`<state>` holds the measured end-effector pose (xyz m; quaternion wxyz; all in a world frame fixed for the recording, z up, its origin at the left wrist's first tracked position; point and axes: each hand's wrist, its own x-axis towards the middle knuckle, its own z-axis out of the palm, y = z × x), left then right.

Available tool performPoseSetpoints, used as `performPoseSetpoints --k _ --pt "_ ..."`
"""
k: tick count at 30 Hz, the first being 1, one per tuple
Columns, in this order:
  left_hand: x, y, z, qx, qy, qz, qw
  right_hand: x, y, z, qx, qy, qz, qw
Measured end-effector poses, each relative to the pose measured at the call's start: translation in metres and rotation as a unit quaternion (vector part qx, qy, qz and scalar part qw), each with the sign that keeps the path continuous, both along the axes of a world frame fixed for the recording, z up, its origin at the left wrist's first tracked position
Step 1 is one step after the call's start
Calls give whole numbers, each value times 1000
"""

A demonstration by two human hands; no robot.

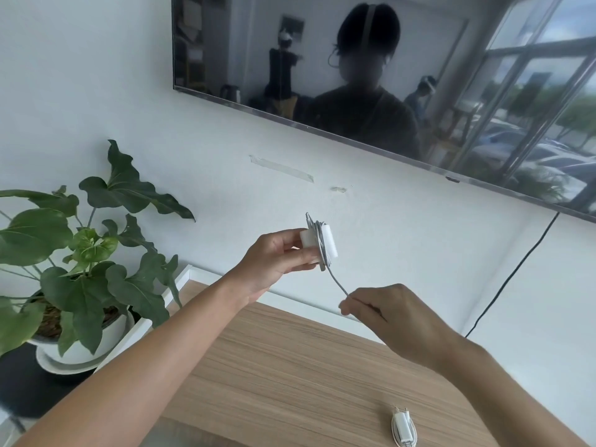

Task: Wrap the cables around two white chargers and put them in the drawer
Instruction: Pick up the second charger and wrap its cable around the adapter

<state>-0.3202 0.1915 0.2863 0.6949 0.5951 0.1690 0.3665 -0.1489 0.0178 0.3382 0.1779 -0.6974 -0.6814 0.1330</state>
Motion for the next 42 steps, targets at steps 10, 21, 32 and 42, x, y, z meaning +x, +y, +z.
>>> performPoseSetpoints --k 10,21,32,42 --pt "0 9 -3 119 178 -31 976 10 -15 53 139 -189 136 963" --pt "8 -11 8 204 214 -98 950 17 29 73 140 -34 36 989" --pt "5 -20 10 162 118 -138 970 29 53 64 64 207 -28 976" --pt "7 -21 8 88 37 -155 983 33 53 42 -13 286 -12 958"
